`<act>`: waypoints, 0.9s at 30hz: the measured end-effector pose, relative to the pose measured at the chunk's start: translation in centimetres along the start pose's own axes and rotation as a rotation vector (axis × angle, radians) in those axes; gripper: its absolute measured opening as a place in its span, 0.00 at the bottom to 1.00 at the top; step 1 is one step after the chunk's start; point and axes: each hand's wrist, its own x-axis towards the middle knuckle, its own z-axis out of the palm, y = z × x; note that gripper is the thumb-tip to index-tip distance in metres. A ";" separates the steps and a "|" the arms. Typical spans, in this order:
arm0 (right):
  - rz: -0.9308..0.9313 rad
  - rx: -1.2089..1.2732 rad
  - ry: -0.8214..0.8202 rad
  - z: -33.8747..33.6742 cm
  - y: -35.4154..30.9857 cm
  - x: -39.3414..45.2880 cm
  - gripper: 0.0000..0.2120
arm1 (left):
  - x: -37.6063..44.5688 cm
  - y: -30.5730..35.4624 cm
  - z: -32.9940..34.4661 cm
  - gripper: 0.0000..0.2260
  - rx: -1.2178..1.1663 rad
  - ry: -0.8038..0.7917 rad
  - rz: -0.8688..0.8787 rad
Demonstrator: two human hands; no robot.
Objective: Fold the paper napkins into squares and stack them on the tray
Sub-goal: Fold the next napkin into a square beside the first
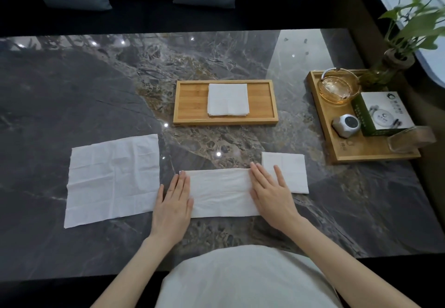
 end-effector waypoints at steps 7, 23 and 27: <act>-0.295 0.108 0.152 0.5 -0.9 -1.9 0.17 | -1.1 1.3 0.3 0.26 -0.045 0.042 0.048; -0.054 0.325 0.329 -1.1 -0.4 -4.6 0.08 | 4.3 7.3 -3.0 0.13 -0.392 0.223 0.249; -0.078 0.275 0.277 0.0 -0.9 -5.3 0.11 | 6.5 10.3 -2.1 0.09 -0.335 0.140 0.319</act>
